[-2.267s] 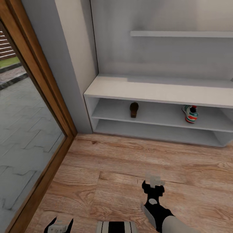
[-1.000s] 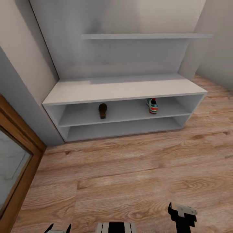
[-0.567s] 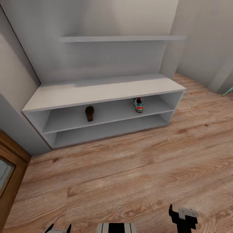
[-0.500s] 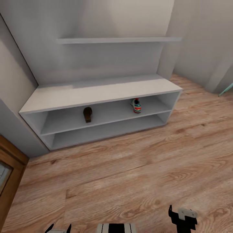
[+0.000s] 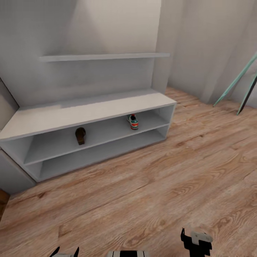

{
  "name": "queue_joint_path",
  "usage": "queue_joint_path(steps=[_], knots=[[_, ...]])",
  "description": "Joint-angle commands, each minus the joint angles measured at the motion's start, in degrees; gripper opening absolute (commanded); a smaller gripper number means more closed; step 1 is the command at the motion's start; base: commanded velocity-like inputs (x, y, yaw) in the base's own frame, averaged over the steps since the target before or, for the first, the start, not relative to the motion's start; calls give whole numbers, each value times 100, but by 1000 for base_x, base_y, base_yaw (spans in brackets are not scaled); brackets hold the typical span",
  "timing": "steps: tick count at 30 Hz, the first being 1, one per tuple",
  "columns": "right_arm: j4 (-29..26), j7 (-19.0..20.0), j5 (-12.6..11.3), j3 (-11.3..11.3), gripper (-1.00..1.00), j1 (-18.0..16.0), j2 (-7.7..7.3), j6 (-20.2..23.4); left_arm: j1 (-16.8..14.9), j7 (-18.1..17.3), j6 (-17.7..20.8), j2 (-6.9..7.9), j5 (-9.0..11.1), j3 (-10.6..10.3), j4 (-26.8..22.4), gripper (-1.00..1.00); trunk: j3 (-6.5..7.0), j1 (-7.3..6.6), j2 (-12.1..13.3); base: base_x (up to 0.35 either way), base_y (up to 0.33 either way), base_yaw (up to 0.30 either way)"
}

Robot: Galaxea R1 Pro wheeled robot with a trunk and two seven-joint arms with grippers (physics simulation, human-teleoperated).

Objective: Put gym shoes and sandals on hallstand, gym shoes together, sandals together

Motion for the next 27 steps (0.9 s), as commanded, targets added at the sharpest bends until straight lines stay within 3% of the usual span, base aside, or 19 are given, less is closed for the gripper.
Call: queue_joint_path(steps=[1, 17, 27], knots=[[6, -48, 23, 28, 100, -1, 5, 5, -5, -24, -20, 1, -45, 49, 1, 100, 19, -3, 0, 0, 0, -297], [6, -45, 31, 29, 100, 24, 146, 5, -3, 11, -20, -6, -48, 44, 9, 100, 107, -14, 5, 0, 0, -298], [6, -45, 31, 30, 100, 40, 163, 5, -3, 12, -20, -16, -48, 44, 10, 100, 288, -230, 399, 0, 0, -300]])
